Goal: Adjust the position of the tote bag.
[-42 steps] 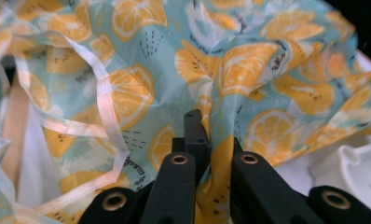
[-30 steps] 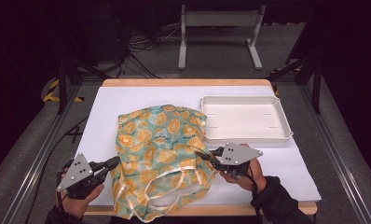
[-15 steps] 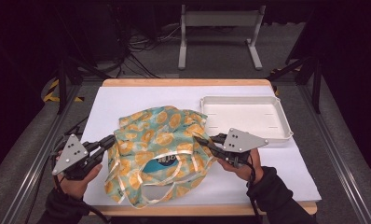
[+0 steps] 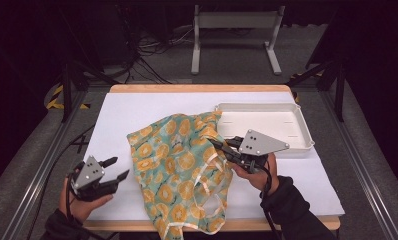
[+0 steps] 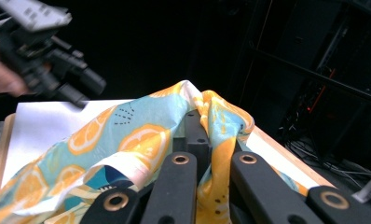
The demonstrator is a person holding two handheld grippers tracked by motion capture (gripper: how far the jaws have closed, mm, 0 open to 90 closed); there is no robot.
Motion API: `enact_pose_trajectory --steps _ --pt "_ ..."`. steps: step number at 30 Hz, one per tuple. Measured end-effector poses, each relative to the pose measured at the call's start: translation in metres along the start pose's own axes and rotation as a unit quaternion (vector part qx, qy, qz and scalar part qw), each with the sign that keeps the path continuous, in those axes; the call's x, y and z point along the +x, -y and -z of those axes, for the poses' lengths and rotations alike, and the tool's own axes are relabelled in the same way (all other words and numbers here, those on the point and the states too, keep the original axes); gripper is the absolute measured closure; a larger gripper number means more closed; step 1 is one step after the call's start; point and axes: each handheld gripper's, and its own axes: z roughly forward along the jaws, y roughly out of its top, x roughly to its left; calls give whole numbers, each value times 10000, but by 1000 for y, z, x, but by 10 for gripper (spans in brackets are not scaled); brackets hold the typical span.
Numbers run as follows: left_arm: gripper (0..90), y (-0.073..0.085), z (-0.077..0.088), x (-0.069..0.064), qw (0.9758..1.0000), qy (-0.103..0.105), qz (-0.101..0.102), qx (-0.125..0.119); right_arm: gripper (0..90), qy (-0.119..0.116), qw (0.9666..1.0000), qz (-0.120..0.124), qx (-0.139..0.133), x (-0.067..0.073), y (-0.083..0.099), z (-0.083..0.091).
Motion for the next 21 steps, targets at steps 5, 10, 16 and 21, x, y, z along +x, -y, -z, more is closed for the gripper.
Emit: enact_pose_trajectory --steps 5,10,16,21 --pt "218 16 -10 -23 9980 2 -427 474 900 32 9999 -29 129 -2 6 0" --pt "125 19 -29 -38 9961 88 -654 592 900 6 9994 -130 329 -5 18 -3" --pt "52 2 -45 -48 9949 -77 -938 362 900 -91 9974 -230 673 -7 30 -9" --pt "50 -8 -56 -50 9940 256 -1020 316 900 -275 9930 -307 1103 -7 41 -18"
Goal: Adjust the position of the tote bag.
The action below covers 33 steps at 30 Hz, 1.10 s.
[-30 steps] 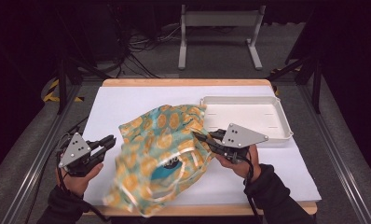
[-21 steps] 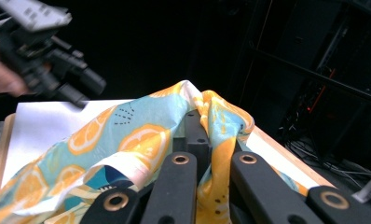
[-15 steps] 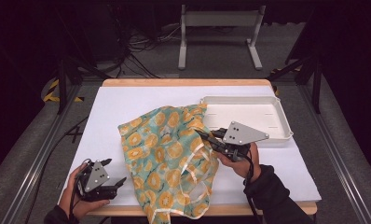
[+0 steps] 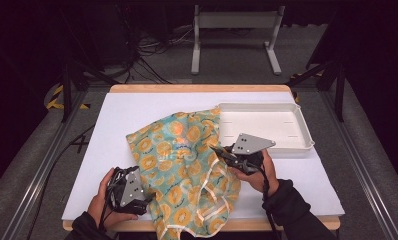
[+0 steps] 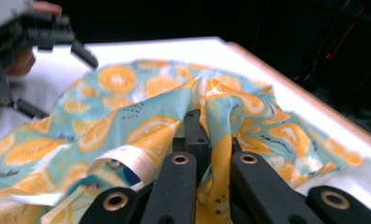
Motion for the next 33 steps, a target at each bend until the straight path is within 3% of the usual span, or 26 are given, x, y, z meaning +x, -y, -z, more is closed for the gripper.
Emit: enact_pose_trajectory --steps 3,6,8,11,12,13,15,20,22,24,26,29,30,33 --pt "48 -1 -8 6 9987 424 279 -60 896 -188 9996 -6 220 1 6 -7" --pt "50 0 -18 11 9942 848 664 6 871 -289 9990 -33 353 2 10 -12" --pt "91 2 -23 11 9913 1016 827 121 852 -321 9986 -41 424 3 12 -14" --pt "269 3 -24 10 9884 1243 849 186 807 -383 9981 -62 475 4 16 -14" --pt "307 4 -24 11 9849 1435 941 221 795 -398 9980 -70 493 5 17 -14" --pt "375 4 -23 12 9835 1492 990 237 782 -420 9976 -71 539 5 18 -14" --pt "410 5 -21 12 9823 1516 1063 264 774 -423 9975 -63 555 6 19 -14" --pt "751 12 -10 13 9828 1458 1095 277 689 -501 9965 -39 673 8 24 -10" --pt "819 14 -6 16 9825 1519 1056 230 668 -514 9962 -1 708 8 25 -9" --pt "850 13 3 19 9825 1514 1082 25 639 -529 9959 50 728 9 26 -6" --pt "868 11 15 22 9825 1490 1098 -229 667 -524 9960 64 717 9 26 -4" --pt "886 7 32 23 9822 1462 1029 -570 859 -565 9962 140 645 9 26 1" --pt "887 7 32 23 9822 1462 1029 -570 859 -565 9962 140 645 9 26 1" --pt "893 -1 52 28 9787 1345 1082 -1111 900 -540 9968 263 520 11 21 7"
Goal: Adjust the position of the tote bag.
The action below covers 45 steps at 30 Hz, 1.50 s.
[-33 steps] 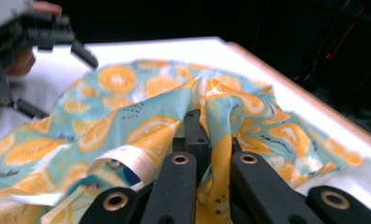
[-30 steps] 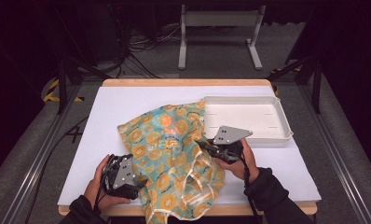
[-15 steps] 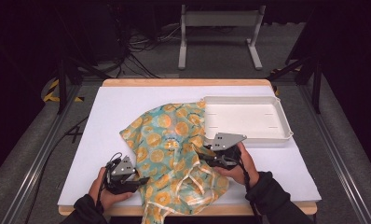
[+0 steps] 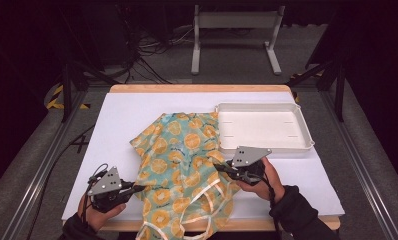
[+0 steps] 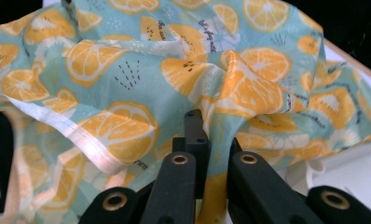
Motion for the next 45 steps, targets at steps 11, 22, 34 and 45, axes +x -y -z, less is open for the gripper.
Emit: enact_pose_trajectory --steps 11,22,34,45 --pt "899 -28 30 -9 9952 -215 -120 -950 900 102 9970 274 -713 11 -31 25" --pt "899 -61 45 -3 9867 -688 -285 -1448 900 501 9902 425 -1235 -1 -59 46" --pt "900 -82 63 -9 9780 -806 -426 -1878 900 721 9793 580 -1799 1 -74 61" --pt "899 -85 57 8 9774 -895 -184 -1908 900 798 9805 403 -1752 -10 -84 54"
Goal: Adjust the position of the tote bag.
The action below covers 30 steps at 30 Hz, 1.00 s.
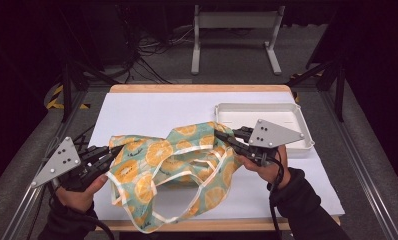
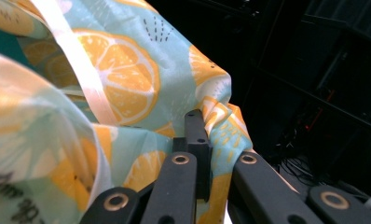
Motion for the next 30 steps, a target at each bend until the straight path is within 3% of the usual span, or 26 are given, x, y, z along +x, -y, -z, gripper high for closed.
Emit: enact_pose_trajectory --steps 6,9,10,13,18,25,30 --pt "899 16 -11 21 9993 -267 231 137 900 202 9993 -224 210 -16 8 -18" --pt "898 22 -14 25 9991 -282 231 230 898 247 9990 -257 283 -20 12 -24" --pt "898 27 -17 28 9987 -276 279 311 888 208 9982 -453 330 -26 16 -29" --pt "898 33 -20 30 9983 -250 355 394 880 278 9974 -524 416 -30 20 -33" --pt "895 44 -27 32 9972 -207 259 672 861 231 9965 -614 515 -32 29 -39" --pt "894 50 -33 30 9972 -105 308 676 741 158 9951 -801 559 -34 37 -39" --pt "893 51 -34 27 9970 -147 259 711 504 191 9929 -1078 468 -37 42 -33"
